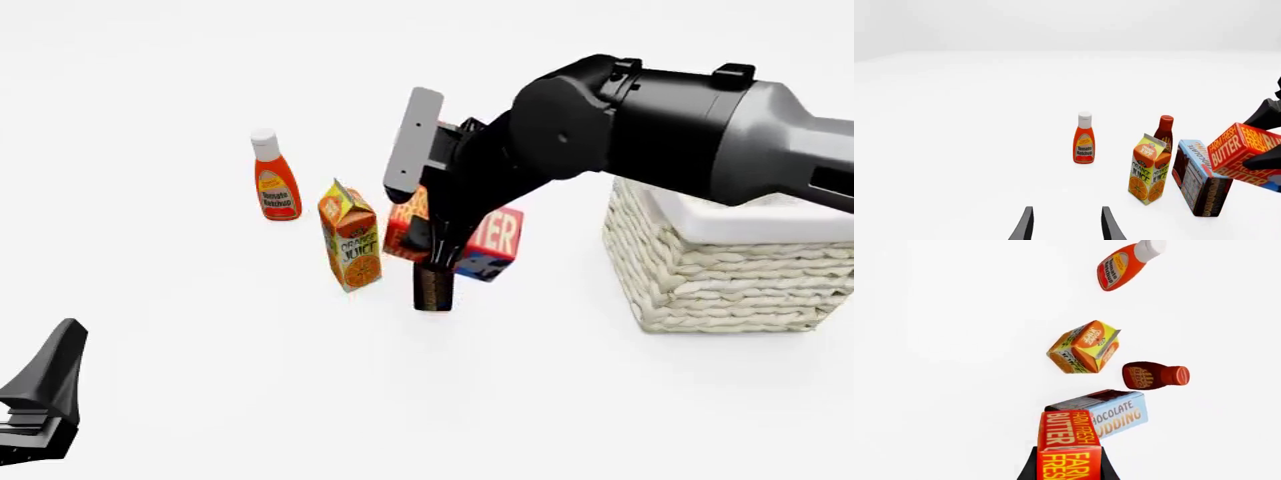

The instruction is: Pick the butter and place it in the basket.

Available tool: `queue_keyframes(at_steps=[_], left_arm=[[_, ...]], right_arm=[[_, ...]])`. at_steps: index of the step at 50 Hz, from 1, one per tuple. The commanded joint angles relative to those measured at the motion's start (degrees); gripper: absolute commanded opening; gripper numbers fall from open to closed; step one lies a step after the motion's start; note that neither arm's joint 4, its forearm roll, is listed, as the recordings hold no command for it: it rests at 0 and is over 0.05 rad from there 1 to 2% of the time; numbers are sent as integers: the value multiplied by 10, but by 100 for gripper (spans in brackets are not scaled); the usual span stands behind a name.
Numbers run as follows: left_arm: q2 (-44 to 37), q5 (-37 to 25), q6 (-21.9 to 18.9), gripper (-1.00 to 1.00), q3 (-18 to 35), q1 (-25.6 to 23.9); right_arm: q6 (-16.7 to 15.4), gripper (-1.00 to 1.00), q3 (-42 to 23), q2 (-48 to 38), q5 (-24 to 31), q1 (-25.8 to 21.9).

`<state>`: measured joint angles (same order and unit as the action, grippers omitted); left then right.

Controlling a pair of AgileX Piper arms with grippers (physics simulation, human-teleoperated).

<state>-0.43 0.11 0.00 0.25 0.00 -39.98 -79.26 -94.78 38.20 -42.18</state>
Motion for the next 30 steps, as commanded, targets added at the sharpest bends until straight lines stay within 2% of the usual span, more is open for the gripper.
queue_keyframes(at_steps=[1,30], left_arm=[[0,0,0,100,0,0],[0,0,0,100,0,0]], right_arm=[[18,-100,-4,23,-10,27],[33,-100,-16,55,-28,81]])
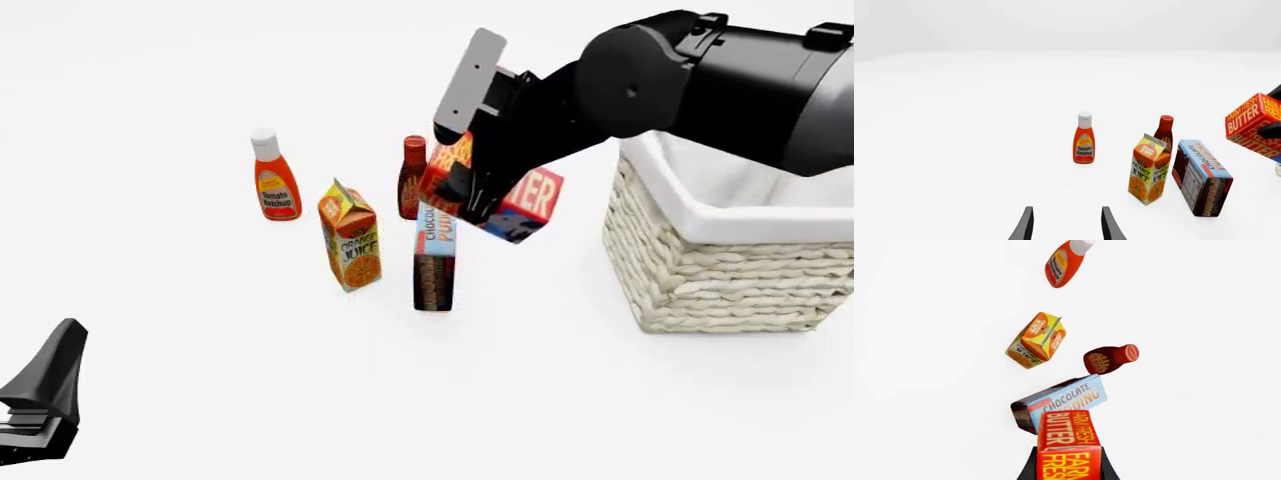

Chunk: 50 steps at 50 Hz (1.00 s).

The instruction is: Pick the butter and place it in the basket.

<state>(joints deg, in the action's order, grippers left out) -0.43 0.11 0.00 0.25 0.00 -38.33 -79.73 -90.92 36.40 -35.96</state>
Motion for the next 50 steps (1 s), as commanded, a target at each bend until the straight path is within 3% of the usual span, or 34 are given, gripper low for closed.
queue_keyframes(at_steps=[1,50], left_arm=[[0,0,0,100,0,0],[0,0,0,100,0,0]], right_arm=[[17,-100,-9,20,-13,26],[68,-100,-7,93,-44,69]])
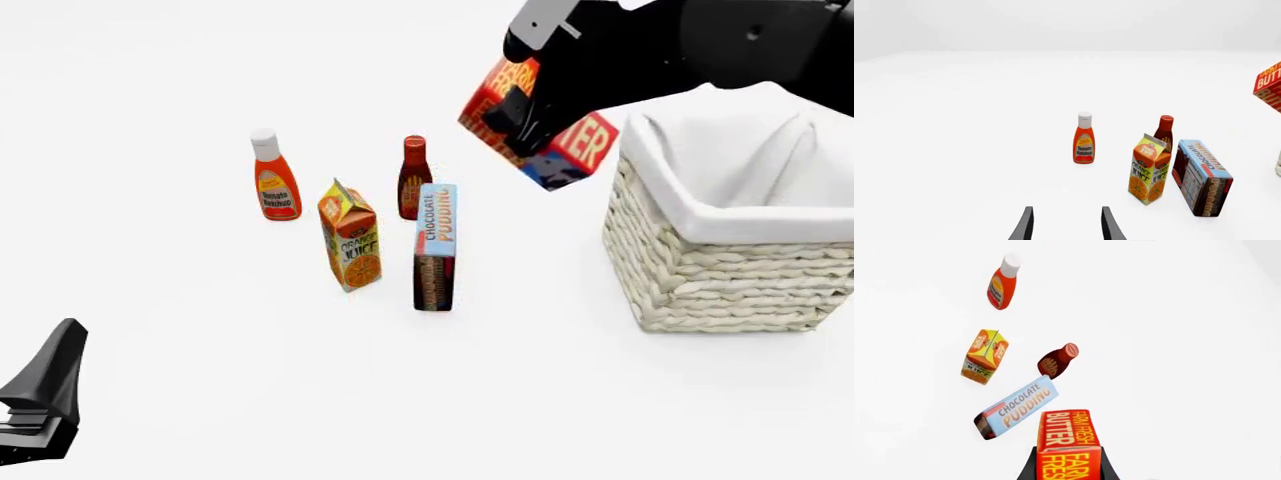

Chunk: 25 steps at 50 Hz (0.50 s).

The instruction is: Pick the butter and place it in the basket.

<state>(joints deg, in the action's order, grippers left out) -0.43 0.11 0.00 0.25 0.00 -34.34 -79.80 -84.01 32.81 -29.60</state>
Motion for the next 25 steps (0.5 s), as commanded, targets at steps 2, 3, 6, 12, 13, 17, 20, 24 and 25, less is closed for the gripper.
queue_keyframes(at_steps=[2,3,6,12,13,17,20,24,25], left_arm=[[0,0,0,100,0,0],[0,0,0,100,0,0],[0,0,0,100,0,0],[0,0,0,100,0,0],[0,0,0,100,0,0],[0,0,0,100,0,0],[0,0,0,100,0,0],[0,0,0,100,0,0],[0,0,0,100,0,0]], right_arm=[[28,-100,-4,27,-9,10],[31,-100,-4,30,-9,11],[32,-100,0,34,-12,14],[38,-100,4,43,-15,23],[40,-100,4,44,-15,25],[43,-100,12,51,-19,31],[47,-100,12,52,-20,36],[56,-100,12,57,-21,39],[56,-100,13,57,-21,40]])
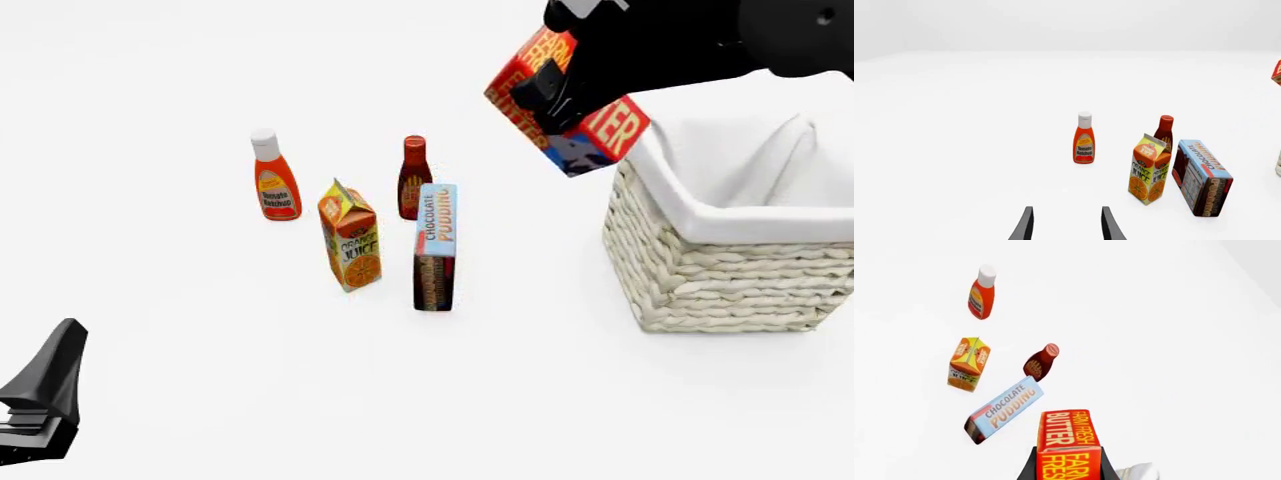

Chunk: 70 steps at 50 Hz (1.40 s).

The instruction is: Pick the butter and place it in the basket.

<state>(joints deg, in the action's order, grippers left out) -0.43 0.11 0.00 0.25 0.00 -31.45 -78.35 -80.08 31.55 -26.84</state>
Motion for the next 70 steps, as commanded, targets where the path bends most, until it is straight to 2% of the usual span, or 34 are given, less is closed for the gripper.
queue_keyframes(at_steps=[1,39,40,46,62,70], left_arm=[[0,0,0,100,0,0],[0,0,0,100,0,0],[0,0,0,100,0,0],[0,0,0,100,0,0],[0,0,0,100,0,0],[0,0,0,100,0,0]], right_arm=[[28,-100,0,20,-9,15],[77,-100,14,61,-22,64],[86,-100,15,65,-22,66],[98,-100,17,77,-27,78],[122,-100,33,95,-44,105],[148,-100,39,106,-55,107]])
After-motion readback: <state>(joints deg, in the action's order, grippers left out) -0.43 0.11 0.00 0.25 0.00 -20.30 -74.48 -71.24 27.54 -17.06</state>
